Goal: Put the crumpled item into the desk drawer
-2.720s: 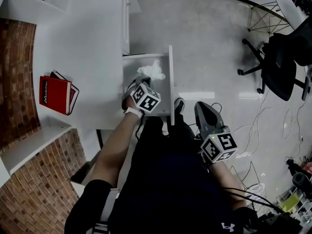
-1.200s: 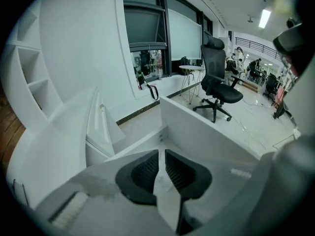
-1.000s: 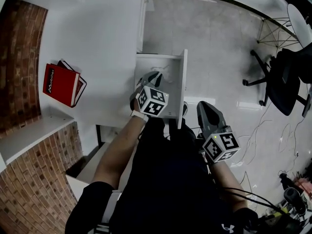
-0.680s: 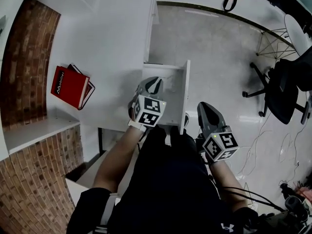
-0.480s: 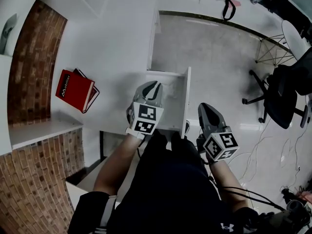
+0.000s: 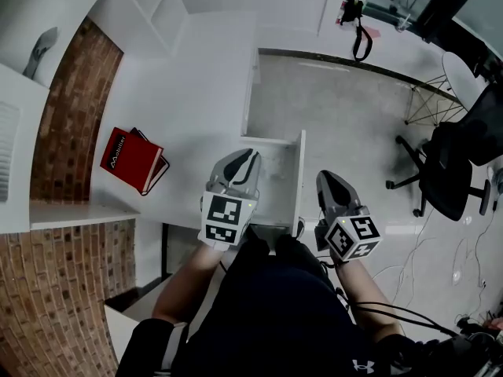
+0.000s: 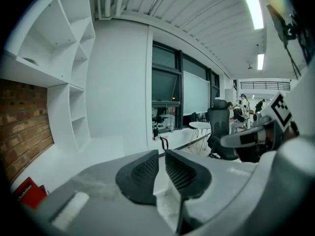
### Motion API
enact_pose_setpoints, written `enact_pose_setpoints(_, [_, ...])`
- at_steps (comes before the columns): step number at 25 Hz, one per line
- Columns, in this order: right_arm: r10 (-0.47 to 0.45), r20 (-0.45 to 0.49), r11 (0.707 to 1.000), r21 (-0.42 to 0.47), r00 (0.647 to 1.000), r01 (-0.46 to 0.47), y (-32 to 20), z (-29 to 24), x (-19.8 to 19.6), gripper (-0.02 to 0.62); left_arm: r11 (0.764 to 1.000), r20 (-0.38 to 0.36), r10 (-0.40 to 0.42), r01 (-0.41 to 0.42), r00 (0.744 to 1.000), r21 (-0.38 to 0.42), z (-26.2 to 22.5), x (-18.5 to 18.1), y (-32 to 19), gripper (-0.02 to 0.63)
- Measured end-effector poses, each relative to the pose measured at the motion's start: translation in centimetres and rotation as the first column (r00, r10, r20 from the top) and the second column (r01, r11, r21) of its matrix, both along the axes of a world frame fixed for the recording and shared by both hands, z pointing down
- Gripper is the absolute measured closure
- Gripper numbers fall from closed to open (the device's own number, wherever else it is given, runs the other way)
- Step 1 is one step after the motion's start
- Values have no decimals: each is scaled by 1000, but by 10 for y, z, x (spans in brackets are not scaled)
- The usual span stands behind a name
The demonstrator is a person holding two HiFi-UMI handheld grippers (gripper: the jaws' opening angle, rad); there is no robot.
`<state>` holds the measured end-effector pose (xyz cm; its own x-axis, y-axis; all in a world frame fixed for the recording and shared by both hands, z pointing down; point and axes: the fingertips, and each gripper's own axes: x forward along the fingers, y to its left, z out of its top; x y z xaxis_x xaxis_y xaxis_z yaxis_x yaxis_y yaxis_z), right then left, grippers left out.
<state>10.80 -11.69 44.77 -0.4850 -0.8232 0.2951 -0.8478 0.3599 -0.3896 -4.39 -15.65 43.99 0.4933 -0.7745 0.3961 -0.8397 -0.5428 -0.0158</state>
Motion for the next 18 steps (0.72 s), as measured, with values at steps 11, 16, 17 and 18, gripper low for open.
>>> enact_pose_setpoints(11, [-9, -2, 992, 129, 1000, 9, -10, -55, -10, 592, 994, -81, 1, 8, 997, 111, -69, -6, 17, 560])
enact_pose_setpoints(16, [8, -3, 979, 203, 1000, -7, -20, -83, -6, 592, 987, -127, 8, 12, 992, 160, -96, -6, 18, 560])
enact_pose_setpoints(17, [10, -3, 977, 211, 1000, -9, -20, -87, -6, 592, 986, -133, 9, 13, 991, 168, -100, -6, 20, 560])
enact_pose_setpoints(18, [11, -4, 976, 219, 1000, -10, -19, -90, -5, 592, 984, -138, 10, 15, 990, 176, -104, -6, 22, 560])
